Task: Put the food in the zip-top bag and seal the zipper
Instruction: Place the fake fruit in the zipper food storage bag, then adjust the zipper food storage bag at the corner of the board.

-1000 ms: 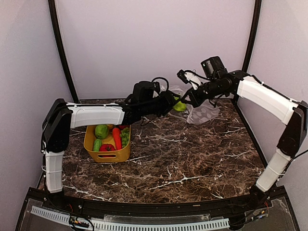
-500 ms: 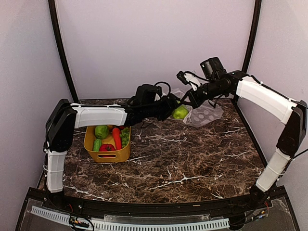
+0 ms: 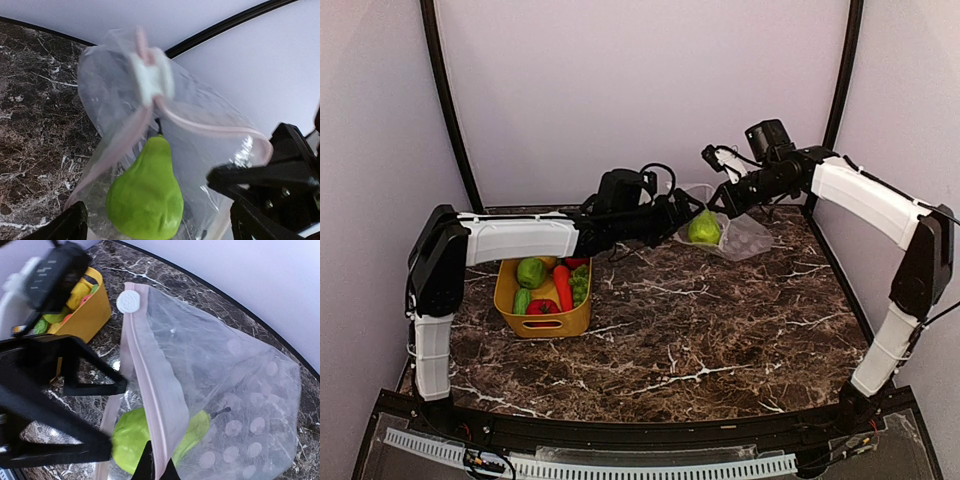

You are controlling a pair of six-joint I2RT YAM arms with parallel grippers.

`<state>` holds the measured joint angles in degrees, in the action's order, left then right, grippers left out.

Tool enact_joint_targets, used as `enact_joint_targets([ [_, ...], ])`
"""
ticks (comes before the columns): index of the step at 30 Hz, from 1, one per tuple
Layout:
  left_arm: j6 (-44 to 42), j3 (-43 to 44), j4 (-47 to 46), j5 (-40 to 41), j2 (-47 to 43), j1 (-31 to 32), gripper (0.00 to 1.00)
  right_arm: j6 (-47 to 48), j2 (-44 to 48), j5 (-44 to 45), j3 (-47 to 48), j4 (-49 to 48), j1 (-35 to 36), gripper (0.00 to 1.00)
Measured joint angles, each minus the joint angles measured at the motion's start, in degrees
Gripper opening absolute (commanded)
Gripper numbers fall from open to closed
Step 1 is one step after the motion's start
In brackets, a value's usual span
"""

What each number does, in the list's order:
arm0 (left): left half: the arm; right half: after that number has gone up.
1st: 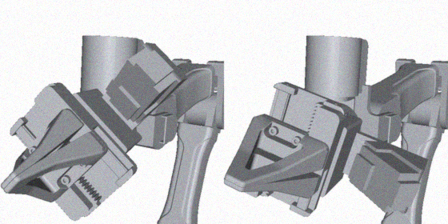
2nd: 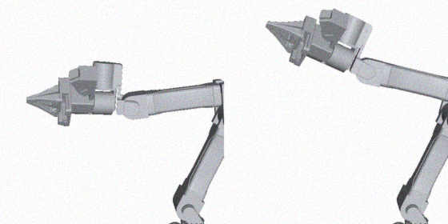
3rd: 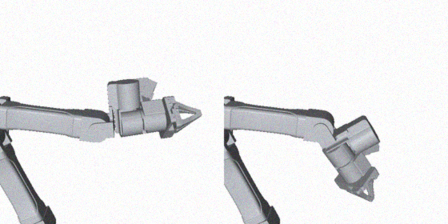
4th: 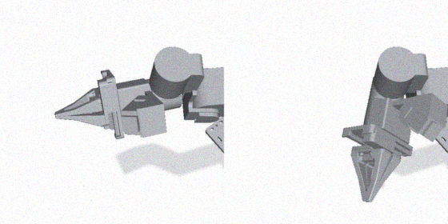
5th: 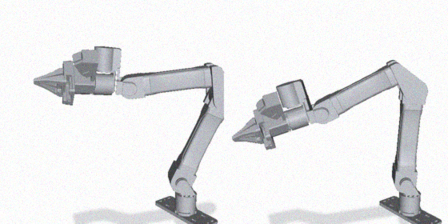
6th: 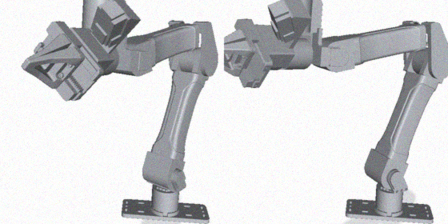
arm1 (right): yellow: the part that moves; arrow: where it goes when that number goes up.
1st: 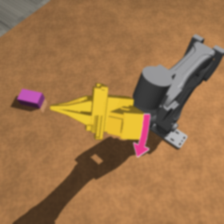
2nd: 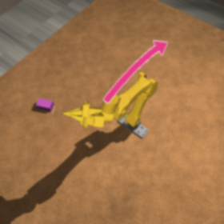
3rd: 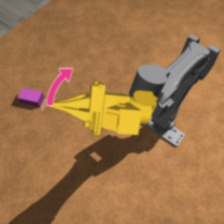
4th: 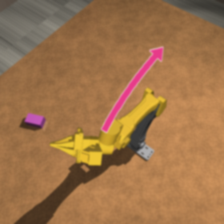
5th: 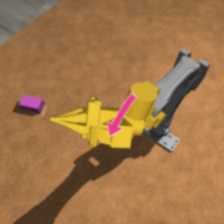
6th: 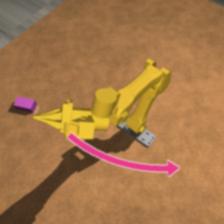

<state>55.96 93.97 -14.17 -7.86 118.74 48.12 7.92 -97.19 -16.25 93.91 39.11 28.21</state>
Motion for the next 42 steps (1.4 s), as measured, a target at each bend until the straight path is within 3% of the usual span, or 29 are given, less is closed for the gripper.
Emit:
enact_joint_targets([
  [6,-4.7,0.0,1.9,-0.1,-5.7,2.3,0.98,-1.5,-3.8,0.4,2.6,1.2,-5.1,0.0],
  [8,-7.3,-0.1,1.8,-0.6,-8.1,2.9,0.93,-1.5,-4.1,-0.2,3.6,1.6,-6.1,0.0],
  [12,-10.1,-3.1,2.1,3.1,-13.3,3.4,0.73,-1.4,-3.9,-2.6,4.9,1.3,-7.0,0.0],
  [15,-9.8,-6.4,1.8,6.6,-15.0,3.4,0.66,-1.8,-3.8,-5.9,4.9,1.2,-6.9,0.0],
  [18,-8.8,-8.3,1.4,8.7,-13.3,3.4,0.59,-2.4,-3.8,-8.4,4.7,1.2,-6.8,0.0],
  [23,-7.4,-8.9,0.9,9.7,-6.7,3.6,0.58,-2.8,-3.8,-10.9,3.8,1.1,-6.5,0.0],
  [29,-5.5,-6.1,2.1,10.6,-1.7,3.6,0.38,-2.9,-3.8,-12.0,1.3,0.7,-5.4,0.0],
  [33,-5.1,-5.0,1.8,11.5,-1.6,3.6,0.34,-2.5,-3.8,-11.4,0.1,0.7,-3.4,0.0],
  [36,-5.4,-3.8,1.4,11.6,-1.6,3.5,0.4,-2.3,-3.8,-8.7,0.0,0.6,-2.2,0.0],
  [39,-6.2,-3.1,1.0,10.8,-1.6,3.5,0.7,-1.7,-3.8,-4.2,1.0,1.1,-1.9,0.0],
  [42,-7.5,-3.5,0.9,9.8,-1.8,3.5,0.86,-0.7,-3.9,0.0,5.3,1.7,-3.4,0.0],
])
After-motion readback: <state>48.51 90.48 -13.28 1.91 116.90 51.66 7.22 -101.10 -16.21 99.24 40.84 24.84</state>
